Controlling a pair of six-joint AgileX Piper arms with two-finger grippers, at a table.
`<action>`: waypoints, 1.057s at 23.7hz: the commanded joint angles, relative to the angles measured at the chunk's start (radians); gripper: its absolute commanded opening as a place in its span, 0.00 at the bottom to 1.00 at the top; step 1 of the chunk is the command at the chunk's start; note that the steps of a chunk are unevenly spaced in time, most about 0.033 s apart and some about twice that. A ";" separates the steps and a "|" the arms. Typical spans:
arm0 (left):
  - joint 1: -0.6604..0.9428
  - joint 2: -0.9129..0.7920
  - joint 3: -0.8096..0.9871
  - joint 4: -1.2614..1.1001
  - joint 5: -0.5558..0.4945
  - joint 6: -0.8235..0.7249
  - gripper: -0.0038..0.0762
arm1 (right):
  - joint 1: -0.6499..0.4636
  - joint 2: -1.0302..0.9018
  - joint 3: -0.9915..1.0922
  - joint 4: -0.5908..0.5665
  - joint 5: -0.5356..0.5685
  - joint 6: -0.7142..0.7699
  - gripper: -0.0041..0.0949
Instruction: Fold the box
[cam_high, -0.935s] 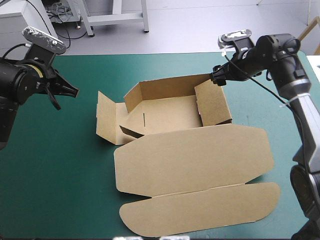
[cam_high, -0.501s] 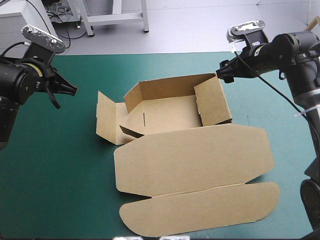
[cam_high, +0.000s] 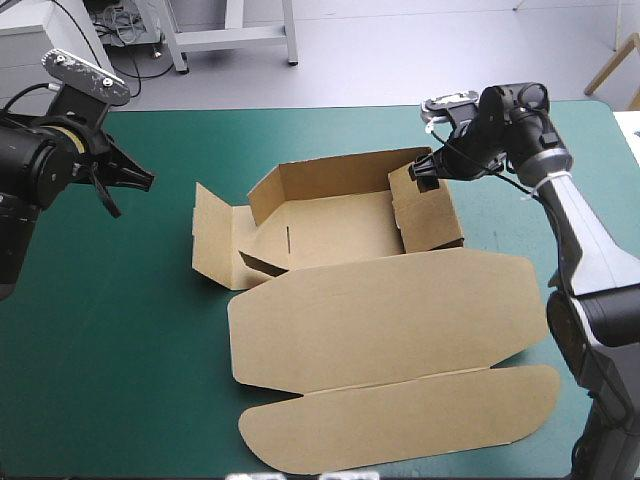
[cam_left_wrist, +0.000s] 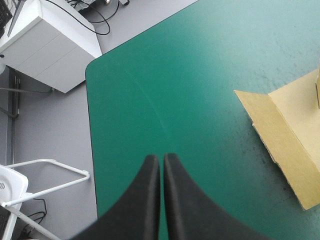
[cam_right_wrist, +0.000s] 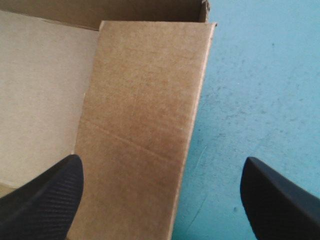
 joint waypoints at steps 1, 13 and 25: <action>0.001 -0.033 -0.021 0.024 -0.056 -0.009 0.06 | 0.000 0.006 -0.028 0.018 -0.033 0.009 0.81; 0.001 -0.033 -0.021 0.013 -0.047 -0.012 0.06 | 0.000 0.089 -0.028 0.045 -0.033 0.007 0.09; 0.010 -0.033 -0.021 0.072 0.019 -0.076 0.06 | -0.030 0.035 -0.028 0.063 -0.033 -0.009 0.02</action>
